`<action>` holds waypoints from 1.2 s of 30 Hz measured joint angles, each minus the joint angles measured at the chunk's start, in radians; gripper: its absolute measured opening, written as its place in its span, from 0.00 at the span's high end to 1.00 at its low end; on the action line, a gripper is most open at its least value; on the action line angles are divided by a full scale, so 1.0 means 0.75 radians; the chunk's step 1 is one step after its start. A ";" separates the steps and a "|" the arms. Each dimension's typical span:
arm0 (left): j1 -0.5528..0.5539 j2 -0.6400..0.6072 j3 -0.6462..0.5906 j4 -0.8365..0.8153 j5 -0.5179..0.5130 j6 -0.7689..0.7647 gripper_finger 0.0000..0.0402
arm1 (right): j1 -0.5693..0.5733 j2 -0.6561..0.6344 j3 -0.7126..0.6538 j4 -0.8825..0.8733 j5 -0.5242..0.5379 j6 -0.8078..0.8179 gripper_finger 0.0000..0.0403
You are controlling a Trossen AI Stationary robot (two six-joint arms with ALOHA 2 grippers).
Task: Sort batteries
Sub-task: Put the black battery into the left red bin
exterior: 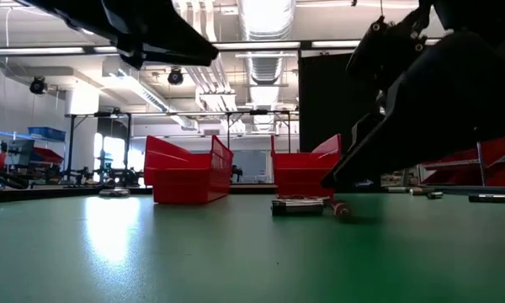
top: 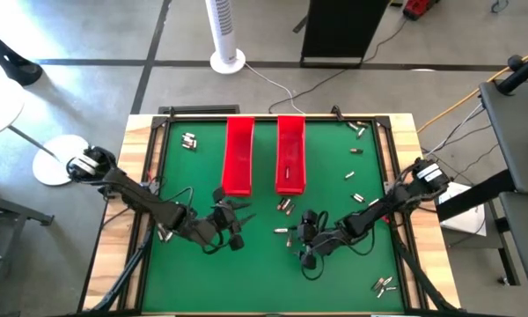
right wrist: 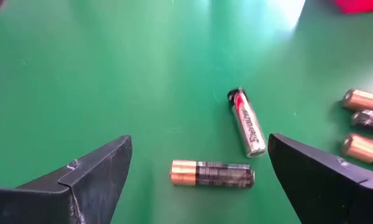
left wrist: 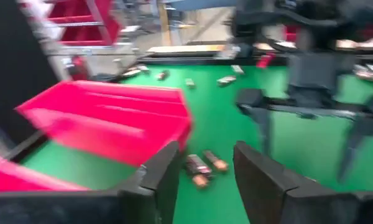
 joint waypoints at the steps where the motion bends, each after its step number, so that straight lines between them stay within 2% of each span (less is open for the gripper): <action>1: 0.007 0.025 0.022 0.000 0.056 0.011 0.65 | 0.000 -0.020 0.001 -0.026 0.000 -0.003 0.09; 5: 0.017 0.172 0.128 -0.001 0.295 0.033 0.62 | 0.015 -0.112 0.001 -0.165 0.006 -0.019 0.09; 9: 0.017 0.363 0.264 -0.009 0.398 0.073 0.61 | 0.037 -0.216 0.001 -0.353 0.015 0.018 0.09; 13: 0.053 0.516 0.393 -0.011 0.559 0.079 0.61 | 0.050 -0.363 0.001 -0.648 0.020 0.130 0.09; 18: 0.099 0.642 0.529 -0.097 0.618 0.135 0.61 | 0.082 -0.522 -0.001 -0.884 0.056 0.223 0.09; 21: 0.117 0.676 0.577 -0.106 0.667 0.172 0.61 | 0.107 -0.575 -0.017 -0.924 0.069 0.261 0.09; 27: 0.204 0.677 0.565 -0.097 0.923 0.168 0.60 | 0.162 -0.575 -0.040 -0.916 0.119 0.327 0.09; 31: 0.264 0.721 0.557 -0.067 0.918 0.209 0.54 | 0.170 -0.529 -0.042 -0.908 0.132 0.367 0.09; 36: 0.286 0.810 0.597 -0.052 0.926 0.230 0.40 | 0.170 -0.454 -0.045 -0.898 0.134 0.415 0.09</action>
